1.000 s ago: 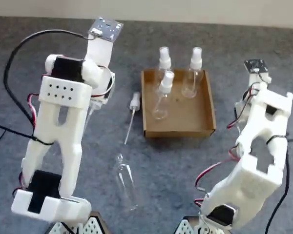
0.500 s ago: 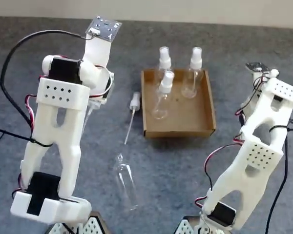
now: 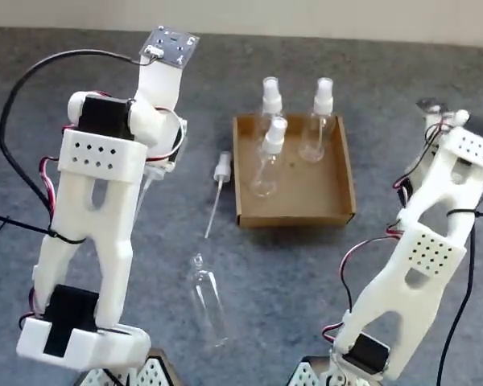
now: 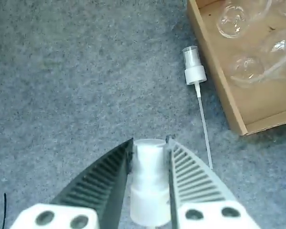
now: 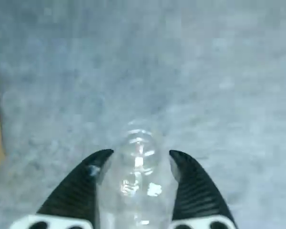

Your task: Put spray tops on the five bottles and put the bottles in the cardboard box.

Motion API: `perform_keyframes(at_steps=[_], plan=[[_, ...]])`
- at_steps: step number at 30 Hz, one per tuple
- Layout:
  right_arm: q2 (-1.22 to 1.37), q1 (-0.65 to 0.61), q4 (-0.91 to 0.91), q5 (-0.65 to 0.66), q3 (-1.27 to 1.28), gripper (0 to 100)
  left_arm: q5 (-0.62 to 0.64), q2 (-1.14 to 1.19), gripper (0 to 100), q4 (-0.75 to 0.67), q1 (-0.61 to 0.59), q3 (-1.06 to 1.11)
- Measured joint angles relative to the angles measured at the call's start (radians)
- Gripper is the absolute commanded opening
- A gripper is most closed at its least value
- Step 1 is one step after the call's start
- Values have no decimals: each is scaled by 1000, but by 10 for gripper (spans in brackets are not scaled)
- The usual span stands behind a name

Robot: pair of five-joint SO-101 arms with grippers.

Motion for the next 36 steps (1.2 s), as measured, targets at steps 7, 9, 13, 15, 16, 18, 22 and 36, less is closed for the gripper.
perform_keyframes(at_steps=[7, 9, 13, 15, 16, 18, 22, 36], plan=[[-187, -31, 0, -221, -80, 4, 0, -11, 50, 26, 2, -12], [-270, -72, 0, -282, -23, 4, 12, -41, 50, 31, 8, -12], [-500, -187, 0, -359, 230, 4, 31, -140, 50, 31, 3, 2], [-652, -253, 0, -391, 399, 4, 34, -193, 50, 31, 3, 31], [-730, -287, 0, -405, 488, 4, 34, -221, 50, 31, 6, 48], [-898, -350, -43, -428, 661, 4, 34, -273, 50, 31, 8, 87], [-1261, -427, -219, -445, 1022, 4, 34, -370, 50, 31, 3, 161], [-1973, -594, -377, -304, 1850, 9, 34, -502, 50, 32, 3, 192]])
